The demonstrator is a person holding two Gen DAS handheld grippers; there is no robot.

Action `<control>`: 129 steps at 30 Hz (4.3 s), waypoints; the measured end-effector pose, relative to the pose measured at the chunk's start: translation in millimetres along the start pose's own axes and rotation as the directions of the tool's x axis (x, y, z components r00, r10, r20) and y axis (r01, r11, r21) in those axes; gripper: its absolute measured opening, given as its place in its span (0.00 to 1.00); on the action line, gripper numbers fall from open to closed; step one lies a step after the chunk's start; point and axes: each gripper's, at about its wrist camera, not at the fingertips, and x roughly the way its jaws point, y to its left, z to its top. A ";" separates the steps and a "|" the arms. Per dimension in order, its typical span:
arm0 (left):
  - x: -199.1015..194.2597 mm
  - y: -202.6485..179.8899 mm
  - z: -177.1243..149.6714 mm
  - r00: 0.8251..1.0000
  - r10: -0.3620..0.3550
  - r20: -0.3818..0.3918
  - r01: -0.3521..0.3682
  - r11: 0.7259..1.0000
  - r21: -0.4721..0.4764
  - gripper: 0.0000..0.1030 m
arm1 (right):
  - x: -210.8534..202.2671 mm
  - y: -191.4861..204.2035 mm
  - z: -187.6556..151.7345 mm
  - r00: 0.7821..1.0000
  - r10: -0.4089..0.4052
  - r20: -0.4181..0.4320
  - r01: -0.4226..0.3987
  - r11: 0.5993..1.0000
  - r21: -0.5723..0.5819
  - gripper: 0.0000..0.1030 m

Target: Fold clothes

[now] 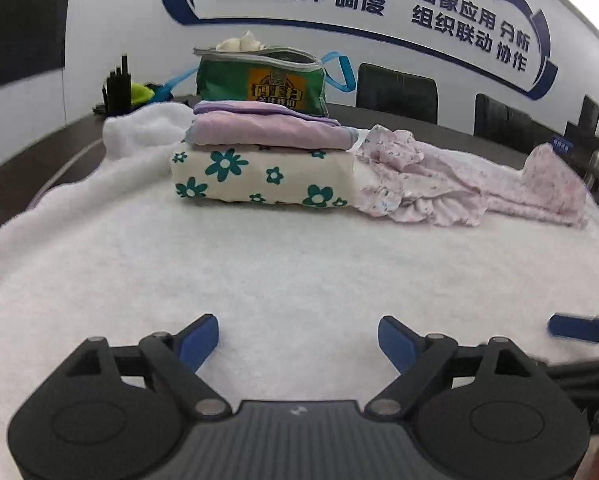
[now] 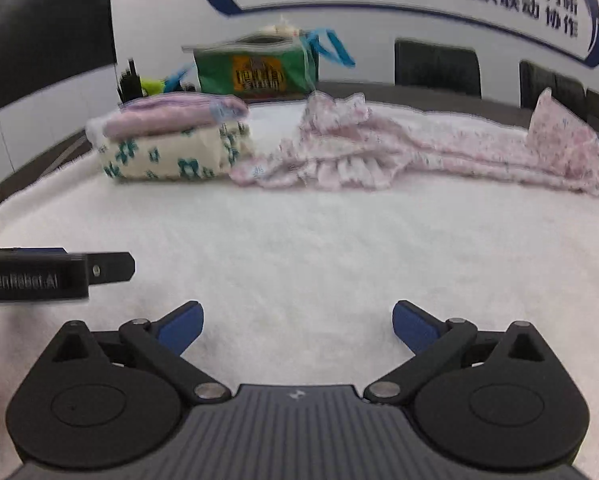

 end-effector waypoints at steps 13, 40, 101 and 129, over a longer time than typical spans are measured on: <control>-0.5 1.2 -5.6 0.999 0.047 -0.027 -0.046 0.998 0.044 1.00 | 0.3 2.6 -4.7 0.999 -0.048 -0.011 0.047 0.998 -0.048 1.00; 1.6 -8.6 -6.7 0.998 0.059 -0.033 -0.056 0.995 0.088 1.00 | 0.8 -0.8 -5.5 0.999 -0.031 -0.015 0.031 0.999 -0.033 1.00; 2.6 -7.3 -6.8 0.998 0.055 -0.039 -0.052 0.996 0.078 1.00 | 1.4 -0.1 -5.7 1.000 -0.017 -0.015 0.017 0.999 -0.031 1.00; 2.6 -7.2 -6.8 0.998 0.055 -0.038 -0.052 0.996 0.078 1.00 | 1.6 0.3 -5.9 1.000 -0.017 -0.014 0.016 0.999 -0.031 1.00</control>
